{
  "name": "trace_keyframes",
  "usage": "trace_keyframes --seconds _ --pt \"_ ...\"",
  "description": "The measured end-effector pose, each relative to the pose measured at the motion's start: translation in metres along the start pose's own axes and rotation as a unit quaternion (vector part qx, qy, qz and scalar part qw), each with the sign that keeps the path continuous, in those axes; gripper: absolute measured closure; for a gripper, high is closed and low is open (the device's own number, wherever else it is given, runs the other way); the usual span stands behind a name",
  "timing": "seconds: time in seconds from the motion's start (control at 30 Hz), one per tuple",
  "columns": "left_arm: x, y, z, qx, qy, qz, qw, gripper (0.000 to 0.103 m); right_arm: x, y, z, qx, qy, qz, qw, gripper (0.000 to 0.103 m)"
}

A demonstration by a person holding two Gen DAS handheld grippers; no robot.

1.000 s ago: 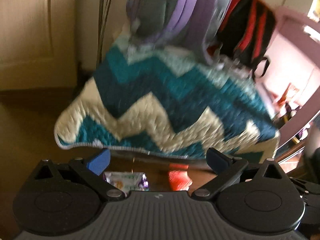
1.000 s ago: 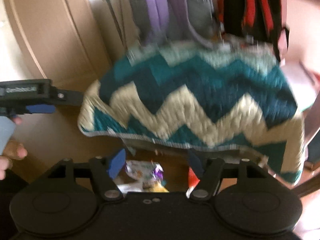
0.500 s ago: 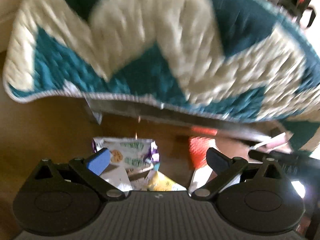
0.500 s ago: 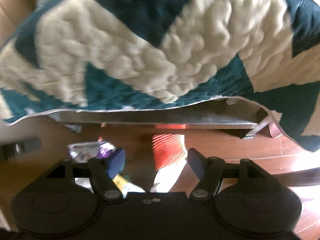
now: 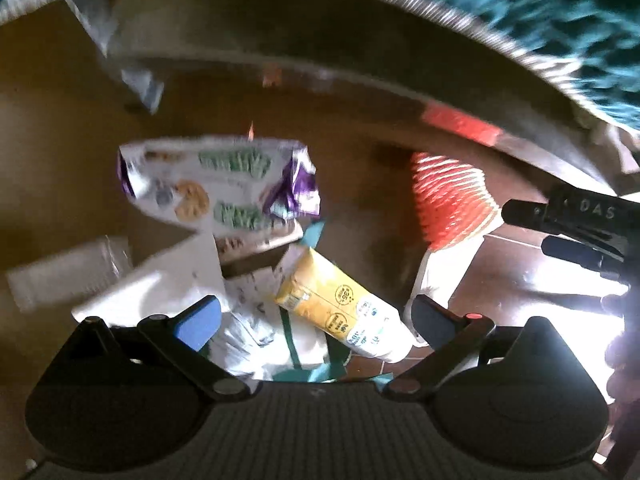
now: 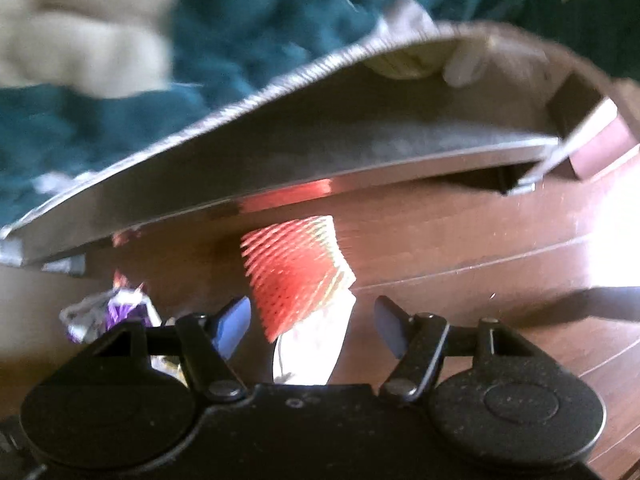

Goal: Collect trash
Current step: 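Grasp the yellow juice carton with the left tool while the right tool grasps the orange foam net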

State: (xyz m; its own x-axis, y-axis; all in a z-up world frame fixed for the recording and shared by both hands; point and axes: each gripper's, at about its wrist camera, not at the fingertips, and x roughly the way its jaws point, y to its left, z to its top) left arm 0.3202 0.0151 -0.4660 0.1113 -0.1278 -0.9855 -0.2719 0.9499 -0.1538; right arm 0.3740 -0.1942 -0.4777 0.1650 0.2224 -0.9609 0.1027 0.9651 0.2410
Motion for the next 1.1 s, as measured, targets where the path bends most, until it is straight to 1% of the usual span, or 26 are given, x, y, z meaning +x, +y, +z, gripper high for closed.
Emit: trace_keyframes --seconds 0.1,0.27,0.33,0.4,0.43,0.47,0.5,0.53,0.63,0.67,0.7,0.77,0.8,0.9,1.03,1.1 --pt "0.021 0.0 0.003 -0.033 0.024 0.005 0.9991 0.001 0.019 -0.004 0.005 0.037 0.009 -0.004 0.999 0.037" --pt "0.046 0.001 0.01 -0.071 0.058 -0.011 0.9957 0.001 0.039 -0.008 0.014 0.053 0.022 -0.015 0.998 0.037" --pt "0.055 0.002 0.011 -0.081 0.069 -0.01 0.9943 0.006 0.047 -0.012 0.016 0.064 0.035 -0.016 0.997 0.038" --pt "0.064 0.004 0.011 -0.096 0.087 -0.012 0.9915 0.018 0.052 -0.015 0.016 0.074 0.034 -0.017 0.997 0.038" --pt "0.068 0.004 0.011 -0.102 0.095 -0.012 0.9902 0.022 0.055 -0.016 0.017 0.081 0.033 -0.013 0.996 0.038" --pt "0.071 0.004 0.01 -0.106 0.099 -0.014 0.9893 0.027 0.056 -0.018 0.018 0.086 0.033 -0.01 0.996 0.045" --pt "0.073 0.005 0.009 -0.11 0.102 -0.015 0.9886 0.029 0.058 -0.019 0.019 0.09 0.035 -0.007 0.995 0.057" --pt "0.074 0.005 0.009 -0.112 0.103 -0.017 0.9882 0.029 0.059 -0.02 0.02 0.091 0.041 -0.009 0.995 0.082" --pt "0.075 0.006 0.008 -0.119 0.102 -0.028 0.9873 0.034 0.061 -0.022 0.02 0.093 0.043 -0.009 0.995 0.084" --pt "0.075 0.006 0.007 -0.121 0.102 -0.032 0.9868 0.038 0.06 -0.022 0.02 0.089 0.041 -0.012 0.995 0.085" --pt "0.075 0.006 0.007 -0.123 0.102 -0.036 0.9865 0.042 0.059 -0.022 0.02 0.086 0.037 -0.015 0.996 0.086" --pt "0.075 0.005 0.008 -0.123 0.103 -0.038 0.9864 0.046 0.056 -0.019 0.019 0.082 0.023 -0.018 0.996 0.092" --pt "0.074 0.004 0.008 -0.121 0.103 -0.037 0.9865 0.049 0.055 -0.019 0.019 0.083 0.021 -0.019 0.996 0.093" --pt "0.073 0.002 0.009 -0.118 0.101 -0.035 0.9873 0.053 0.05 -0.018 0.02 0.087 0.017 -0.016 0.996 0.094" --pt "0.063 -0.001 0.013 -0.113 0.095 -0.036 0.9884 0.055 0.028 -0.015 0.021 0.083 0.012 -0.015 0.996 0.095" --pt "0.055 -0.002 0.014 -0.112 0.091 -0.037 0.9888 0.058 0.016 -0.013 0.023 0.08 0.01 -0.02 0.997 0.095"
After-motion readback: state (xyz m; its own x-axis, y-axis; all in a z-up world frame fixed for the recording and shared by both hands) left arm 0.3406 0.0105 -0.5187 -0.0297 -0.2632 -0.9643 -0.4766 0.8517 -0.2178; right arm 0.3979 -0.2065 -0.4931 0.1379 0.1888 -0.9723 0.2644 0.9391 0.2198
